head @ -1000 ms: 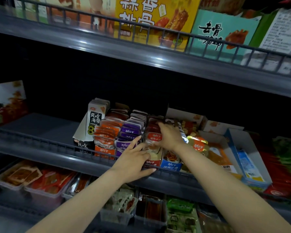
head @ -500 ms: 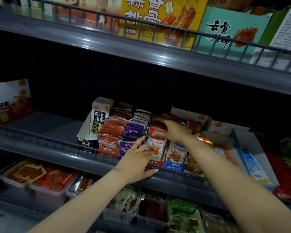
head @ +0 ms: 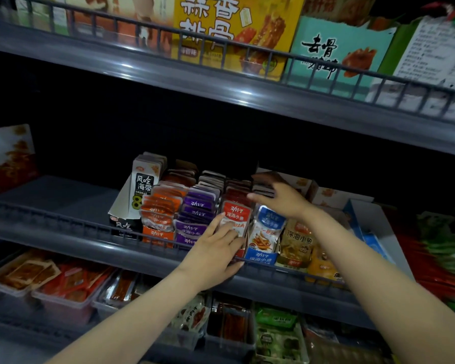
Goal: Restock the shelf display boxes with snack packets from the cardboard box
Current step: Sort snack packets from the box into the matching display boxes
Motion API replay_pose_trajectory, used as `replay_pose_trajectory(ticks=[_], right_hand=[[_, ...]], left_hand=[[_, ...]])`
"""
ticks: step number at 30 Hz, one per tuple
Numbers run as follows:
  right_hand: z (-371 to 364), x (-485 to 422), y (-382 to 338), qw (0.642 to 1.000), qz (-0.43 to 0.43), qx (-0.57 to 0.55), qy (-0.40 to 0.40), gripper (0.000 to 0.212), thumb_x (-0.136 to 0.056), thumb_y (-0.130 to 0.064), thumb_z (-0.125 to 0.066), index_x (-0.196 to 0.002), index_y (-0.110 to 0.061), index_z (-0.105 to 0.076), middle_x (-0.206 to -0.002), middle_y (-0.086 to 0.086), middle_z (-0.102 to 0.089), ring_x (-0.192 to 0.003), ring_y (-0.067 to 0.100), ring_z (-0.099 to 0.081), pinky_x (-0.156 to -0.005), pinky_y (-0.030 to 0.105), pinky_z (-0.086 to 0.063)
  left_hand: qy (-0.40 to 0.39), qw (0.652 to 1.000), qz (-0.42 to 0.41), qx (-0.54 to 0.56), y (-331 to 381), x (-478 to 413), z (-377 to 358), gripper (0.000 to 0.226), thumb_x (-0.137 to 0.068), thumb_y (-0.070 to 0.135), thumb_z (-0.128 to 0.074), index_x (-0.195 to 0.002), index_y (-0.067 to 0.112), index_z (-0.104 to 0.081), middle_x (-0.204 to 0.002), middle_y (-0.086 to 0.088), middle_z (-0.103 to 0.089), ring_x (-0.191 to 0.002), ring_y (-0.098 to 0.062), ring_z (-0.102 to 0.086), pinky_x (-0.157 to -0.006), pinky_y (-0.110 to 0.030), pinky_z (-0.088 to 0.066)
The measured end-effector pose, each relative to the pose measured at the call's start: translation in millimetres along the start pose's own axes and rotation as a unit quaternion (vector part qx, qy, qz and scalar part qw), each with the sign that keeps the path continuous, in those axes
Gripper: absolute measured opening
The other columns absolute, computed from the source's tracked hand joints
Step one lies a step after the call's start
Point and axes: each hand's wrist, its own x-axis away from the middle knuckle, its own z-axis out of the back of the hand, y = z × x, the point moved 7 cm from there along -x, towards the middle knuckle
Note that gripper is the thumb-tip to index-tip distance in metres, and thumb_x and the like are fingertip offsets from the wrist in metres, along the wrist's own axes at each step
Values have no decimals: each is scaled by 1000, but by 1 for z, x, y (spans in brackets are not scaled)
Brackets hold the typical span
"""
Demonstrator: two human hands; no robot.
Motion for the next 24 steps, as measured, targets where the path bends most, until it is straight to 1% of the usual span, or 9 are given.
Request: replay_pose_trajectory(ticks=[3,5,7,10,13,17,19,21,24], right_hand=[[28,15,20,999,-32,-12,10,63,-83,-46,-67,-137,-25,-45,-134,-9,-48,-122,5,-45,-95,19,-35],[28,25,30,998,-40,36,-24,71,-80,-44,-72,-141,-22,-42,-141,-2,-46,-128,13,-45,-97,19,-33],[15,31,38,993,-58,80,-71,83,-77,-43,-76,-145,-18,-35,-148,3,-40,-134,17,-40,-102,21,-32],[-5,31,44,982,-74,135,-111,98,-71,-44,-80,-149,-15,-27,-152,6,-34,-137,21,-36,-111,30,-33],[-10,27,42,968,-68,225,-92,97,-70,-43,-81,-147,-15,-29,-149,6,-39,-133,23,-42,-105,33,-40],[-19,23,43,957,-69,259,-108,100,-67,-44,-82,-146,-14,-28,-146,7,-41,-129,24,-45,-99,31,-41],[-26,23,38,956,-41,267,-116,99,-66,-42,-83,-143,-14,-28,-142,7,-45,-124,24,-49,-93,30,-44],[-33,25,29,948,6,294,-123,99,-67,-41,-84,-141,-13,-25,-141,9,-46,-120,26,-51,-93,32,-46],[-32,24,22,938,51,326,-111,98,-70,-44,-80,-142,-12,-22,-141,10,-46,-119,28,-51,-92,32,-44]], left_hand=[[-8,996,-4,86,14,-10,3,51,-96,45,-39,-139,19,-42,-136,-1,-48,-130,-20,-38,-116,-34,-14],[-37,989,19,141,20,-16,-5,55,-98,44,-39,-147,22,-28,-147,1,-35,-136,-19,-29,-116,-32,-14],[-61,983,38,166,26,-19,-16,58,-98,46,-39,-149,24,-23,-151,3,-29,-138,-17,-24,-116,-32,-13],[-72,986,53,144,30,-22,-27,60,-97,49,-37,-149,22,-25,-150,2,-32,-137,-18,-22,-115,-35,-15],[-85,987,69,114,32,-24,-34,59,-96,53,-35,-146,21,-31,-145,1,-38,-135,-24,-25,-113,-39,-16],[-125,969,109,184,34,-28,-39,54,-95,53,-40,-139,22,-37,-139,1,-41,-124,-26,-39,-105,-39,-27],[-128,968,102,192,34,-28,-37,49,-95,50,-41,-134,20,-40,-133,0,-45,-119,-25,-44,-100,-37,-31],[-125,968,97,195,32,-26,-36,45,-96,47,-42,-130,18,-42,-128,-1,-48,-116,-24,-45,-97,-34,-31],[-124,968,95,199,28,-24,-34,41,-97,45,-43,-128,18,-43,-128,-2,-48,-117,-24,-44,-98,-33,-30]])
